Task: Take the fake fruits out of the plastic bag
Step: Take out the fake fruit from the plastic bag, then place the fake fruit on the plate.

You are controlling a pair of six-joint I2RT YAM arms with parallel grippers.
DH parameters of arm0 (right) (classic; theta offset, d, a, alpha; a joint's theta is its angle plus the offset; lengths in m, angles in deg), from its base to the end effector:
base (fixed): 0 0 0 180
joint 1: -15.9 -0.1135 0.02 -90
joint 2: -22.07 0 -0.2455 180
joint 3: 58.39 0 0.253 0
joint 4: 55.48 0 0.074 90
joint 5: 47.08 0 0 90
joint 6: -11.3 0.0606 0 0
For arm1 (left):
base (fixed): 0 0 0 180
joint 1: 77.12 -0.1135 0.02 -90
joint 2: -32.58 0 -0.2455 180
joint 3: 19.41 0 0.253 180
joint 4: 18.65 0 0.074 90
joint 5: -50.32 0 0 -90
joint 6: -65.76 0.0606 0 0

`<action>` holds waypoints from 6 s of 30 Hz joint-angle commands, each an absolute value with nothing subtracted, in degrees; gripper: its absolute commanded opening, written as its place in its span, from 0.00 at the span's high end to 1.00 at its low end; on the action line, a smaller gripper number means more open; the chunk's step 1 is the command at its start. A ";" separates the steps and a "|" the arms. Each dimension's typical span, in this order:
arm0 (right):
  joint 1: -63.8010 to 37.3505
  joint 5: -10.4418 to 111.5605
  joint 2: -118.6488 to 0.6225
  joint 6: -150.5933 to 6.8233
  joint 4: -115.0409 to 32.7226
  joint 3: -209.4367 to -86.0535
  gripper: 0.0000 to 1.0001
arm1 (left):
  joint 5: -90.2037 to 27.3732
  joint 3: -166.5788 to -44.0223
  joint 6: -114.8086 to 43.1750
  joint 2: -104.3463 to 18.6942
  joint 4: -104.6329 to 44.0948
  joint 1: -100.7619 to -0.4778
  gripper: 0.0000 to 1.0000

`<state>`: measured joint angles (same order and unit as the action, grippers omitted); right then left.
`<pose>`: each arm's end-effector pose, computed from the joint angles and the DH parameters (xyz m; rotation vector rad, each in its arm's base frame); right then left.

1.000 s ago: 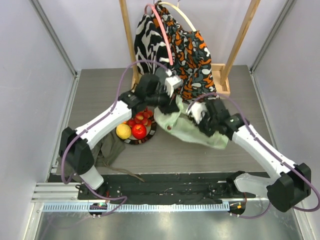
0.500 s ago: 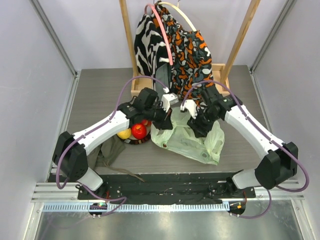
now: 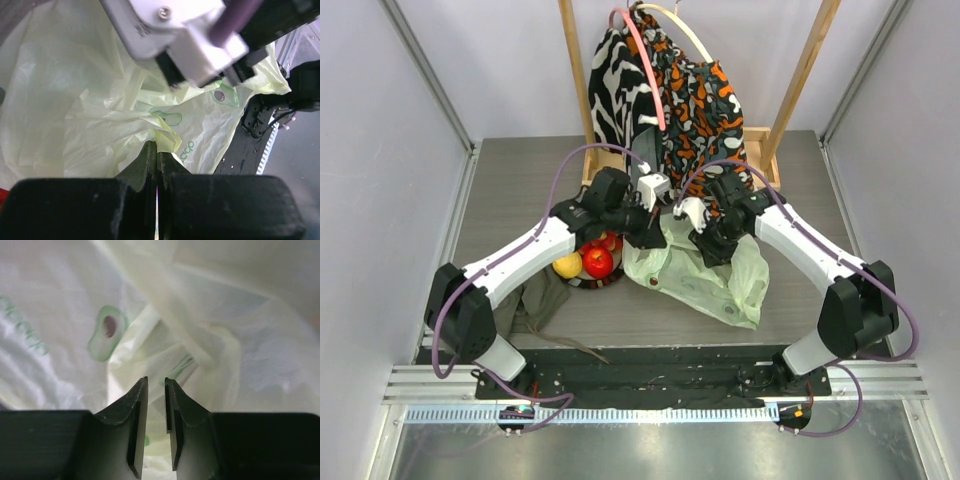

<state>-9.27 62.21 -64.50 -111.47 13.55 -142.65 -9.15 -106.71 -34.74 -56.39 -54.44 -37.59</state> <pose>0.2631 0.1457 0.2241 -1.4060 2.3803 0.4385 0.2647 -0.2584 0.2748 0.8807 2.1594 -1.0540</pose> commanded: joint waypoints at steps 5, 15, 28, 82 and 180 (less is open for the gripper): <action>-4.77 43.19 -70.20 -101.03 -4.31 -143.65 0.70 | -8.83 -110.04 -36.72 -56.45 -51.01 -38.27 1.00; -4.14 47.39 -75.57 -99.88 -4.75 -144.71 0.41 | -7.95 -110.30 -36.63 -57.68 -50.30 -38.27 1.00; -4.14 49.06 -76.30 -100.93 -8.18 -142.78 0.69 | -8.30 -110.82 -38.83 -59.97 -48.46 -38.18 1.00; -13.08 82.82 -69.58 -84.41 11.16 -193.83 0.96 | -16.39 -115.59 -34.60 -38.45 -61.99 -62.52 0.04; -37.63 46.26 -77.90 -88.53 -13.28 -176.99 0.23 | -8.38 -96.68 -53.42 -24.37 -49.69 -90.57 0.00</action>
